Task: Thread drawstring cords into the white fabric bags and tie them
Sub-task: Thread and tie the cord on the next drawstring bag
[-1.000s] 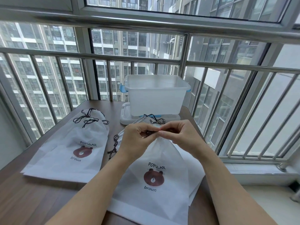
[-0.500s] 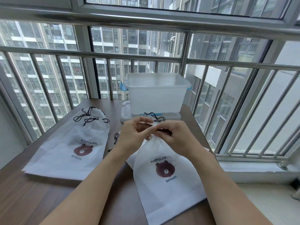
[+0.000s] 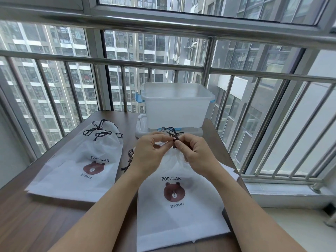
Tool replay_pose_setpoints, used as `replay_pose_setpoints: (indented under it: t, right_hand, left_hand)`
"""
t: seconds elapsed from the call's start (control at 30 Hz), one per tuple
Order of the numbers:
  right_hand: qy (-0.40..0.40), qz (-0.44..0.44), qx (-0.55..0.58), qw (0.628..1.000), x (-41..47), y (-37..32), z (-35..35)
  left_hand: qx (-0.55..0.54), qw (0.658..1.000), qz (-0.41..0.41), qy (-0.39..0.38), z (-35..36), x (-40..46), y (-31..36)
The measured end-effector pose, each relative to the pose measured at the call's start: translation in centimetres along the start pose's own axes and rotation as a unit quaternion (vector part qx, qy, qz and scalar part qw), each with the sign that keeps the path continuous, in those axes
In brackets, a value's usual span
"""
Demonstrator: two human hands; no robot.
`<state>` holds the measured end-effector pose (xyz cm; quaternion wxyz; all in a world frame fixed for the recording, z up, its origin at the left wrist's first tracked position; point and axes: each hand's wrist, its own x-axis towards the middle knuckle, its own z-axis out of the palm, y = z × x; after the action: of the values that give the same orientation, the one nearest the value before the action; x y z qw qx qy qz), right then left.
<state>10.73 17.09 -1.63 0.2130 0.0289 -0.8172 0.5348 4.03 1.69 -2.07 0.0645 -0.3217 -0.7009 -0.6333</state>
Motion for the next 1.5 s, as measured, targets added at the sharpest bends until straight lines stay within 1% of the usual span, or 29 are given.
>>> replay_pose_setpoints:
  t: [0.07,0.13,0.23,0.33,0.4,0.5,0.63,0.7,0.8,0.87,0.97,1.13,1.2,1.27,1.3,1.4,1.43,1.5]
  right_hand:
    - [0.012,-0.005,-0.031,0.999,0.0,0.1,0.1]
    - [0.022,-0.01,-0.054,0.998,0.0,0.2,0.2]
    - [0.018,-0.001,-0.057,0.998,0.0,0.1,0.2]
    - [-0.016,0.024,-0.02,0.999,0.0,-0.2,-0.2]
    - [-0.025,0.028,-0.02,0.999,0.0,-0.3,-0.2]
    - [-0.004,0.011,-0.059,0.998,-0.2,-0.3,-0.2]
    - [0.027,-0.027,-0.129,0.991,-0.4,-0.6,-0.1]
    - [0.035,-0.037,-0.159,0.986,-0.4,-0.6,0.1]
    - [0.049,-0.04,-0.19,0.98,-0.3,-0.5,0.6]
    - [0.058,-0.029,-0.174,0.983,-0.2,-0.4,0.6]
    - [0.064,0.002,-0.116,0.991,0.0,-0.2,0.5]
    - [0.026,0.044,0.013,0.999,0.1,-0.1,0.2]
    - [0.007,0.05,0.034,0.998,0.1,0.2,-0.1]
    - [0.002,0.05,0.026,0.998,0.0,0.5,-0.1]
    - [0.004,0.049,0.009,0.999,-0.1,0.6,-0.1]
    - [0.004,0.043,-0.037,0.998,0.0,0.6,0.1]
    - [0.005,0.042,-0.04,0.998,0.1,0.7,0.1]
    - [0.006,0.037,-0.042,0.998,0.0,0.8,0.1]
  left_hand:
    - [0.052,0.998,0.025,0.0,-0.1,0.0,0.1]
    - [0.069,0.997,0.023,-0.009,0.0,-0.1,0.3]
    - [0.048,0.999,0.0,-0.022,0.0,-0.1,0.1]
    - [0.039,0.998,-0.02,-0.037,-0.1,-0.1,-0.3]
    - [0.023,0.999,-0.033,-0.037,-0.1,-0.1,-0.3]
    - [0.022,0.998,-0.039,-0.035,0.2,-0.3,0.1]
    - [-0.015,0.997,-0.063,-0.031,0.3,-0.5,0.4]
    - [-0.03,0.995,-0.087,-0.023,0.6,-0.5,0.3]
    - [-0.083,0.986,-0.147,-0.016,1.1,-0.4,0.0]
    - [-0.123,0.975,-0.182,-0.017,1.3,-0.2,-0.1]
    - [-0.182,0.958,-0.219,-0.024,1.2,-0.1,-0.7]
    - [-0.291,0.913,-0.278,-0.068,1.1,0.2,-1.2]
    - [-0.318,0.896,-0.298,-0.084,1.0,0.2,-1.2]
    - [-0.324,0.889,-0.306,-0.107,0.9,0.2,-1.0]
    - [-0.305,0.895,-0.302,-0.12,0.9,0.0,-0.8]
    - [-0.168,0.942,-0.256,-0.136,1.0,-0.3,-0.4]
    - [-0.141,0.952,-0.237,-0.136,1.0,-0.3,-0.6]
    - [-0.123,0.958,-0.218,-0.136,1.0,-0.3,-0.8]
